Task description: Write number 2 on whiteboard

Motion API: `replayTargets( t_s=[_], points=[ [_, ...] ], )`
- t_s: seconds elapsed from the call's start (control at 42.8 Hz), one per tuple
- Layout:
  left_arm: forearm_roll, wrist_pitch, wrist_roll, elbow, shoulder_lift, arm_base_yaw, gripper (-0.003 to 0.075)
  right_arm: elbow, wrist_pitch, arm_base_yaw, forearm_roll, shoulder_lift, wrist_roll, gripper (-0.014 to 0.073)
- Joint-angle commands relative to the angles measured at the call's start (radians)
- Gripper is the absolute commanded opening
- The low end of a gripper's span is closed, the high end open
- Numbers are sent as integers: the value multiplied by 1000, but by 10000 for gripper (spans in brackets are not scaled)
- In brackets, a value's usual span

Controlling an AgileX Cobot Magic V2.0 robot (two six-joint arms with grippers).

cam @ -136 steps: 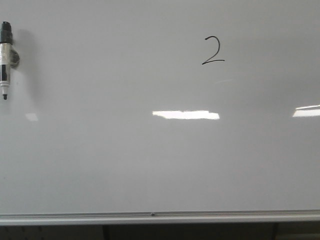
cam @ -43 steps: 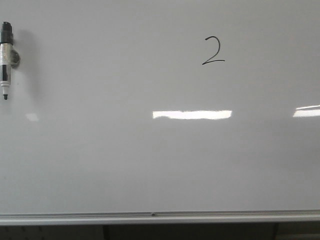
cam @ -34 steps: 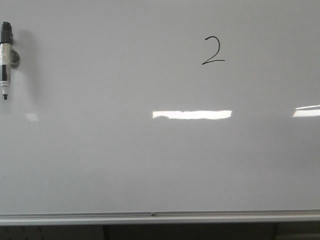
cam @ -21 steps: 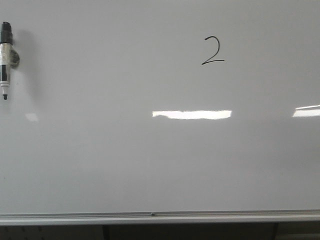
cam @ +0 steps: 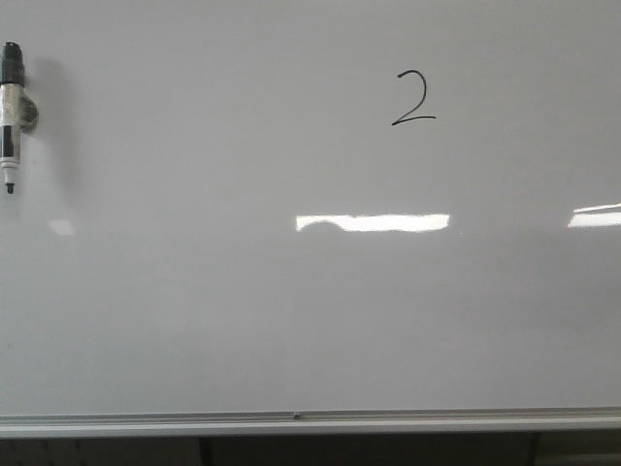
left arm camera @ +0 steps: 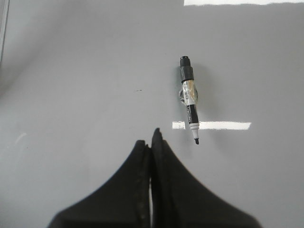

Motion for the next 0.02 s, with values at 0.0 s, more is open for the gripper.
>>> replayTargets(
  t_s=[0.0],
  points=[
    [-8, -77, -4, 35, -28, 0, -20, -3, -85, 2, 4, -19, -6, -69]
  ],
)
